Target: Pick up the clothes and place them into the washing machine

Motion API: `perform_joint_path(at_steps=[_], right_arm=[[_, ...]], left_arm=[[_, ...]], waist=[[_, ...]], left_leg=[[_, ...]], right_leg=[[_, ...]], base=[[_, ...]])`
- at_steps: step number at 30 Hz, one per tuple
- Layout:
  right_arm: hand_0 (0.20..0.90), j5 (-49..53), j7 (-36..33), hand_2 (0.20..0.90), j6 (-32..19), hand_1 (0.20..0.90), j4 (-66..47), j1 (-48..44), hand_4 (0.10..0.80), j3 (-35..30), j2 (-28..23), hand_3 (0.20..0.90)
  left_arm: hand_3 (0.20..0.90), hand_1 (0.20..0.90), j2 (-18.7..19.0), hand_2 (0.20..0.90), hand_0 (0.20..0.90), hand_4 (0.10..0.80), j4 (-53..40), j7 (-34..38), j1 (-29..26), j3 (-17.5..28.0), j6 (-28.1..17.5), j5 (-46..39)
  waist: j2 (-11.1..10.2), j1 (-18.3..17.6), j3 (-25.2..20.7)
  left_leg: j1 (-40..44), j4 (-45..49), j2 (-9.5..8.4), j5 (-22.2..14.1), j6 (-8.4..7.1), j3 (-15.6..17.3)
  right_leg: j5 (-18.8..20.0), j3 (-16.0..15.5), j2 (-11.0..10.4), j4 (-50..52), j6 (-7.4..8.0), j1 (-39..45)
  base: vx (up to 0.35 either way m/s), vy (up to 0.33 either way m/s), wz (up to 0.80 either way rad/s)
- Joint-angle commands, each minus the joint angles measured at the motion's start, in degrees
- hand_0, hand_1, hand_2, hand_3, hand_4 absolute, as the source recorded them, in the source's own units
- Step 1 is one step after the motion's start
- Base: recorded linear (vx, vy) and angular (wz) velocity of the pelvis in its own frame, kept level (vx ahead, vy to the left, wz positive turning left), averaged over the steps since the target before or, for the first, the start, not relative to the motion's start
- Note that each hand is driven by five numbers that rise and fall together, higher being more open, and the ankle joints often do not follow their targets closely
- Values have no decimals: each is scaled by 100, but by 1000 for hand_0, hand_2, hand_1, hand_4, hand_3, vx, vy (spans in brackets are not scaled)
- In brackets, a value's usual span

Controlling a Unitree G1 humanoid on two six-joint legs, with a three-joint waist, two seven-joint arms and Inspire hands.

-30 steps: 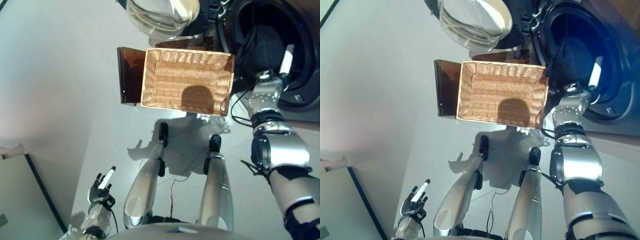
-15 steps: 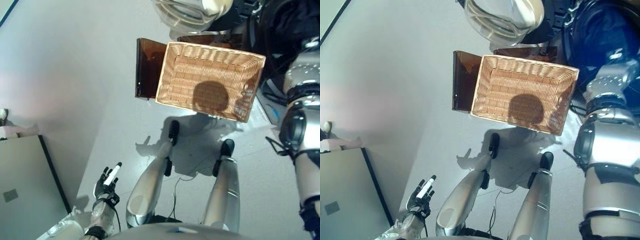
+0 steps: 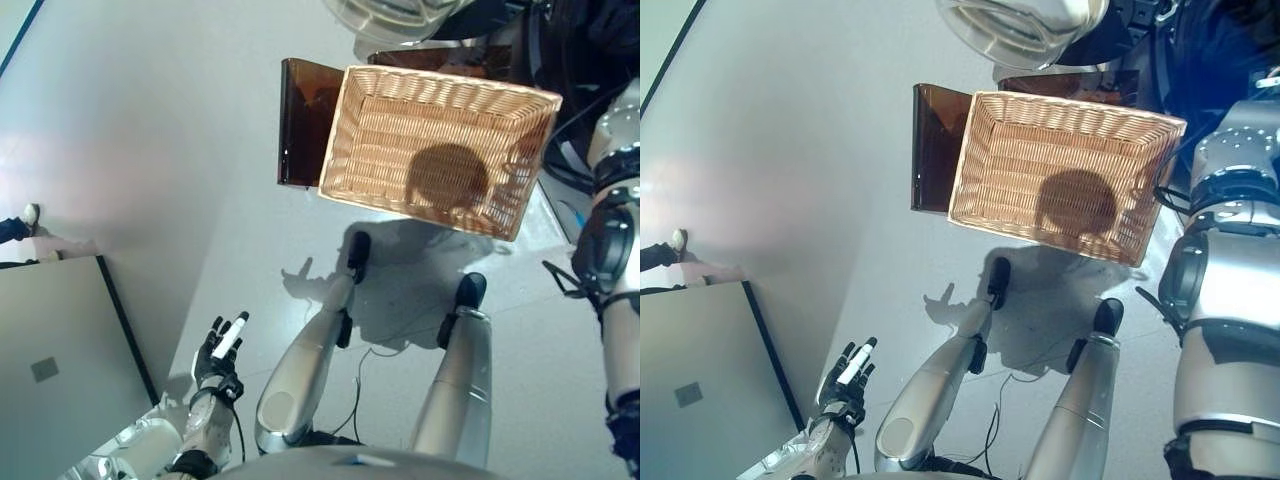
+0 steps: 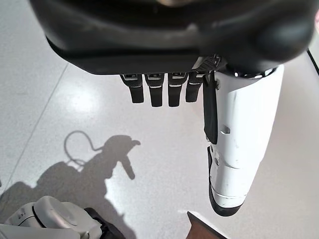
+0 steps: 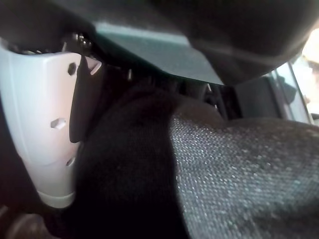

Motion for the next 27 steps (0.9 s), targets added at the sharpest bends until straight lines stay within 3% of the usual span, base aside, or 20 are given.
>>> perform_joint_path(at_steps=[1, 9, 11, 12, 27], right_arm=[[200, -134, -17, 200, -795, 200, -1052, -1186, 300, 738, -1143, 200], [200, -298, -136, 200, -730, 200, -1021, -1112, 300, 782, -1287, 200], [691, -365, -184, 691, -655, 691, -928, -1126, 651, 843, -1329, 691], [900, -444, -223, 900, -585, 900, -854, -1146, 800, 897, -1341, 900], [900, -698, -237, 900, -357, 900, -764, -1004, 800, 1028, -1222, 900]], left_arm=[[900, 900, 326, 900, 900, 800, -149, 315, 103, -253, -369, -145], [900, 900, 348, 900, 900, 800, -296, 360, 175, -242, -409, -113], [900, 900, 370, 900, 900, 800, -297, 367, 186, -226, -409, -88], [900, 900, 379, 900, 900, 800, -298, 373, 186, -208, -402, -84], [900, 900, 386, 900, 900, 800, -94, 415, 130, -36, -409, -116]], waist=[[864, 21, 161], [885, 3, 139], [879, -2, 121], [877, 1, 115], [799, -77, 161]], left_leg=[[173, 12, 133, -473, -548, 14], [142, 61, 118, -452, -547, 18], [176, 57, 104, -490, -548, 23], [165, 78, 115, -462, -550, 25], [195, 143, 121, -488, -526, 56]], right_leg=[[432, -3, -77, -1455, 55, 698], [460, 34, -68, -1412, 55, 678], [407, 33, -81, -1409, 52, 704], [464, 38, -58, -1422, 46, 700], [500, 57, -7, -1464, 5, 792]], base=[[0, 0, 0], [6, 2, 1], [17, 4, 1], [0, 0, 0], [-14, 4, 0]])
